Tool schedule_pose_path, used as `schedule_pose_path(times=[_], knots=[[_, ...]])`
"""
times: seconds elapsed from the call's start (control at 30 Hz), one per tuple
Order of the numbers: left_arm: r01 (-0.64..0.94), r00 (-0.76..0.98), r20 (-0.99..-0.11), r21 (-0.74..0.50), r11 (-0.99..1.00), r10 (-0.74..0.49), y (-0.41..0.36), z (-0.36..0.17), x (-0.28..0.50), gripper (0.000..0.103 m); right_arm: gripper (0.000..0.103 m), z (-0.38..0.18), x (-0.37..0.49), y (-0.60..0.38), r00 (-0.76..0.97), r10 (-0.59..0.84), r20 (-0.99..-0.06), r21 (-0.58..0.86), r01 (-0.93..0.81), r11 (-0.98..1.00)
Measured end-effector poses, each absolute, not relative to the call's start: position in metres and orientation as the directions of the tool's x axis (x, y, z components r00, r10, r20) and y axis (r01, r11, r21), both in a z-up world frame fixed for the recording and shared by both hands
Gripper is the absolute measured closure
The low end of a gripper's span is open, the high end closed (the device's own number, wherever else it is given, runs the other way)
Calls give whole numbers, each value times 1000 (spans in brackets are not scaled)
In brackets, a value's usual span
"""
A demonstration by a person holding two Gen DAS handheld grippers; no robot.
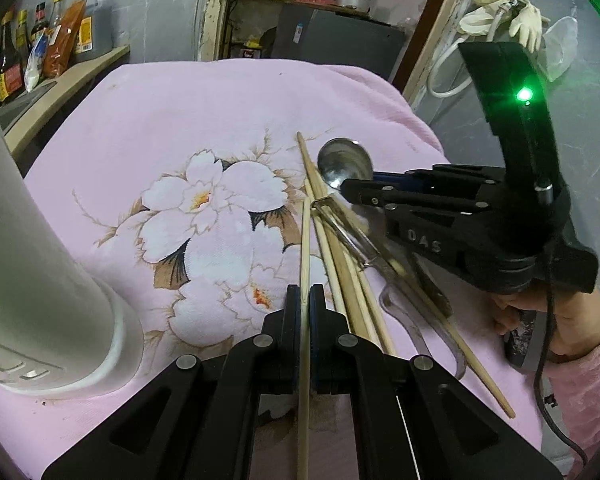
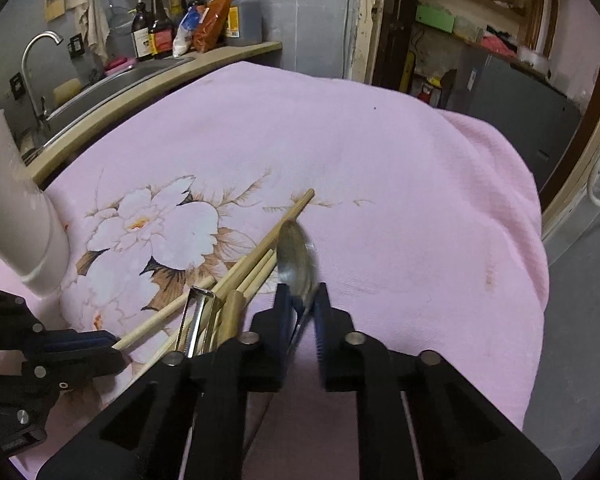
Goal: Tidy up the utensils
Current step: 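Close the right gripper on the metal spoon beside the chopsticks, then lift the chopstick with the left gripper while the right gripper lifts the spoon toward the holder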
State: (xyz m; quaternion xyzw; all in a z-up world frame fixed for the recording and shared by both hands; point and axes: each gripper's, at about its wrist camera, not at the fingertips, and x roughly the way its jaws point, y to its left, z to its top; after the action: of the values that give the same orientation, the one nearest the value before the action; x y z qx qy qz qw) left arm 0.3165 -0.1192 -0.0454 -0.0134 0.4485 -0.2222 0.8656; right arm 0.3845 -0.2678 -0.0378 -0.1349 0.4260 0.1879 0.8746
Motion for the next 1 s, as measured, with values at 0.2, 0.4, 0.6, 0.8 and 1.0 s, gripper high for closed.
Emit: schedule_pose_path(times=[0.2, 0.4, 0.6, 0.8, 1.0], knots=[[377, 523, -739, -245, 893, -424, -114, -40, 307, 101, 100, -31, 374, -268, 619, 210, -757, -111, -439, 892], [397, 581, -685, -232, 888, -439, -111, -27, 293, 101, 102, -21, 359, -261, 699, 192, -689, -188, -429, 884], [401, 654, -599, -243, 883, -462, -103, -13, 282, 101, 102, -5, 333, -262, 807, 190, -559, -248, -382, 890], [387, 743, -490, -242, 890, -456, -96, 1, 269, 101, 102, 12, 295, -266, 934, 149, -326, -315, -255, 914], [379, 832, -343, -226, 898, -437, -87, 18, 249, 101, 102, 25, 261, -265, 979, 135, -154, -321, -179, 930]])
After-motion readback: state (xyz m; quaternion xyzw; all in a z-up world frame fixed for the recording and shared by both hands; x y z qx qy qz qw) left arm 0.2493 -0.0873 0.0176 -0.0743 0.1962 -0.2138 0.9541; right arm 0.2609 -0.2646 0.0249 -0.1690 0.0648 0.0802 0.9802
